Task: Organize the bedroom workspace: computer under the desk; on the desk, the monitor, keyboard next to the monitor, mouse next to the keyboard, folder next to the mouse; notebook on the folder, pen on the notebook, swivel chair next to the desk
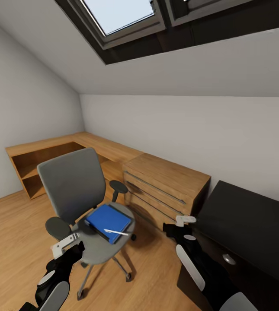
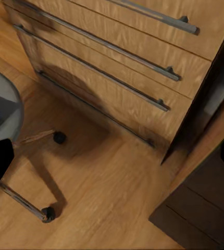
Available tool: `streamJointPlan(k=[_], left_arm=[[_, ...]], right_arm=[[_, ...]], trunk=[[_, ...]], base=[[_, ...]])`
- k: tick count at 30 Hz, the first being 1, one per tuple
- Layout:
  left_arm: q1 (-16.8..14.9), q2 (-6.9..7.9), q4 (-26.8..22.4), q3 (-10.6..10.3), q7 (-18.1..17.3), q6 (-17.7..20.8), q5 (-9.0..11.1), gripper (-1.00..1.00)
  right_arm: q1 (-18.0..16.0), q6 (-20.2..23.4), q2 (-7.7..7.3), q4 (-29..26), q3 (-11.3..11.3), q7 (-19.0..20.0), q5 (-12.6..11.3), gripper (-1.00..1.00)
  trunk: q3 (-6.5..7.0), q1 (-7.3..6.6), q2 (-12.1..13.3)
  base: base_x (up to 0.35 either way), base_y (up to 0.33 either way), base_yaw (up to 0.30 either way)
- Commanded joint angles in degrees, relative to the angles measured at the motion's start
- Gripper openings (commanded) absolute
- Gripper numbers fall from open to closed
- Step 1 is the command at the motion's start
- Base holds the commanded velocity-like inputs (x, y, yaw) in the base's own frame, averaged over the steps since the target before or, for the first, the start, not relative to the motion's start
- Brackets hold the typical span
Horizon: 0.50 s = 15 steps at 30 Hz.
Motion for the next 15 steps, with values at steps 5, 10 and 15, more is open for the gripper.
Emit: streamJointPlan(k=[5,10,15], left_arm=[[-0.1,0.05,-0.1,-0.5,0.4,0.2,0.1,1.0],[-0.1,0.05,-0.1,-1.2,0.3,0.3,0.2,1.0],[-0.1,0.12,-0.1,-1.2,0.3,0.4,0.1,1.0]], right_arm=[[-0.1,0.1,-0.03,-0.1,0.4,-0.6,-0.5,1.0],[-0.1,0.1,-0.02,-0.1,0.5,-0.6,-0.5,1.0],[-0.1,0.1,0.01,-0.1,1.1,-0.6,-0.6,1.0]], trunk=[[-0.19,0.03,0.0],[-0.33,0.03,0.0],[-0.47,0.03,0.0]], base=[[0.295,0.099,0.28],[0.314,0.086,0.28],[0.305,0.022,0.274]])
